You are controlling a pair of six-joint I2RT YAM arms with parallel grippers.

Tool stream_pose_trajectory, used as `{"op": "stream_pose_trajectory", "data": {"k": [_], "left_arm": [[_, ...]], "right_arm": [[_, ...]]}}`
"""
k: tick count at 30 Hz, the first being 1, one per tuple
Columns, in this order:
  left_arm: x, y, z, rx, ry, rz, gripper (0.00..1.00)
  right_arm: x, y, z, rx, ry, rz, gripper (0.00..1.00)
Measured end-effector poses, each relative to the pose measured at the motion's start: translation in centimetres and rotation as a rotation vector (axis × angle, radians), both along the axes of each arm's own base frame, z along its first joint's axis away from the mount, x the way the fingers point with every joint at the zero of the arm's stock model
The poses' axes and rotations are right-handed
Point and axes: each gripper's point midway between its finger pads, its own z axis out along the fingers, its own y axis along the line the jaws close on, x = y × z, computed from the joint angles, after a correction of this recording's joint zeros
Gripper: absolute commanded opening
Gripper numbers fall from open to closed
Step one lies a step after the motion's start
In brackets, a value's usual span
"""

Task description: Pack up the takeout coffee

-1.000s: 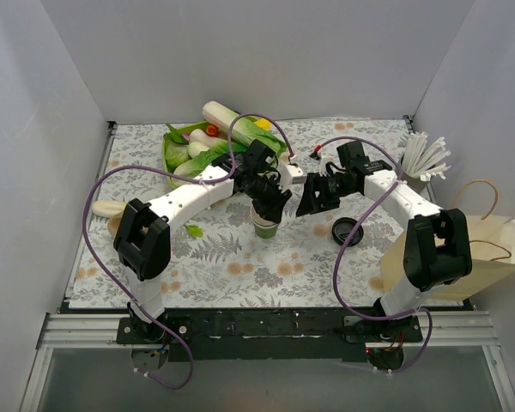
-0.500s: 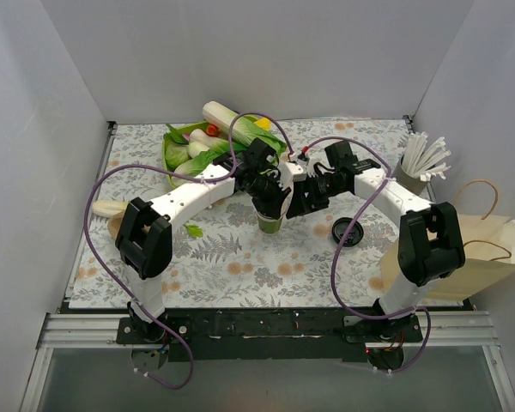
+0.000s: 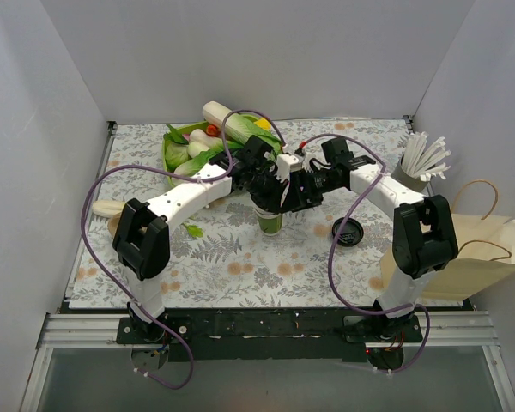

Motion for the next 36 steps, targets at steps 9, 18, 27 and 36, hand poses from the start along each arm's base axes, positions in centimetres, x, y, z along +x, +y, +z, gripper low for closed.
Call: {"op": "stream_pose_trajectory", "data": {"k": [9,18,27,36], "left_arm": [[0.3,1.1,0.4,0.001,0.042,0.139,0.0],[-0.2,1.7,0.5,0.005,0.068,0.203,0.0],[0.3,1.9,0.7,0.005,0.064,0.25,0.0],[0.7,2.2,0.9,0.008,0.066,0.308,0.0]], "right_arm": [[1.1,0.2,0.4,0.05,0.036,-0.043,0.75],[3.0,0.0,1.4,0.109,0.055,-0.123,0.75],[2.8,0.5,0.7,0.105,0.096,-0.125,0.75],[2.6,0.7,0.4,0.102,0.108,-0.121,0.75]]}}
